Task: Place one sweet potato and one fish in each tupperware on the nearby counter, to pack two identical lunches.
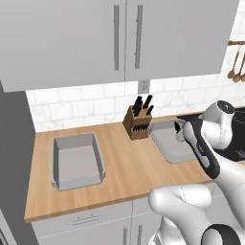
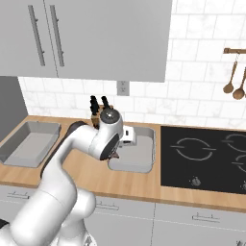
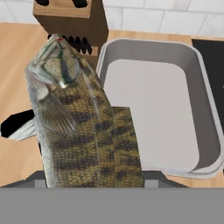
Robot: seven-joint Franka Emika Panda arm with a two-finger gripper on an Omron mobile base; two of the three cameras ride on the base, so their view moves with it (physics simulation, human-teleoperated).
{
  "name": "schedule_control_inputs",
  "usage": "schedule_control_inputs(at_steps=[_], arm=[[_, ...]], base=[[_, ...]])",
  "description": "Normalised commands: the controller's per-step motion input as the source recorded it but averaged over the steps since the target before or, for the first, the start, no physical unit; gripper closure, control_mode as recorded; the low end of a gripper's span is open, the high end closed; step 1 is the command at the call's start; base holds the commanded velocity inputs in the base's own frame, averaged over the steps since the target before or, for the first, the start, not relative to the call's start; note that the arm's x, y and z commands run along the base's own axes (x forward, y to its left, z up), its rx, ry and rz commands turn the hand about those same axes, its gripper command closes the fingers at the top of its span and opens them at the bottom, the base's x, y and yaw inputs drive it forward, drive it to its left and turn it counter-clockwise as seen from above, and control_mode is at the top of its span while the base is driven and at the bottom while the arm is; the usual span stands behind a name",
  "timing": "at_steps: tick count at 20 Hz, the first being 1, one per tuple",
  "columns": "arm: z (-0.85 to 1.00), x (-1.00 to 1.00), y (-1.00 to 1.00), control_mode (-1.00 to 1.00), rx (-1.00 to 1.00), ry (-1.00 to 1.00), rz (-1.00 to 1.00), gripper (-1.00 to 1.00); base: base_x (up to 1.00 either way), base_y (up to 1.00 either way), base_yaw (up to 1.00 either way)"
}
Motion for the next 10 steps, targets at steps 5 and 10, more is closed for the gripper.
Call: schedule_control_inputs(at_steps=[5,10], arm=[[-0.27,0.55,-0.08,-1.00,0.00,0.02,0.00,1.00],[-0.27,0.52,-0.03,-1.00,0.00,0.01,0.00,1.00]], base=[[0.00,0.00,0.00],[0.00,0.00,0.00]])
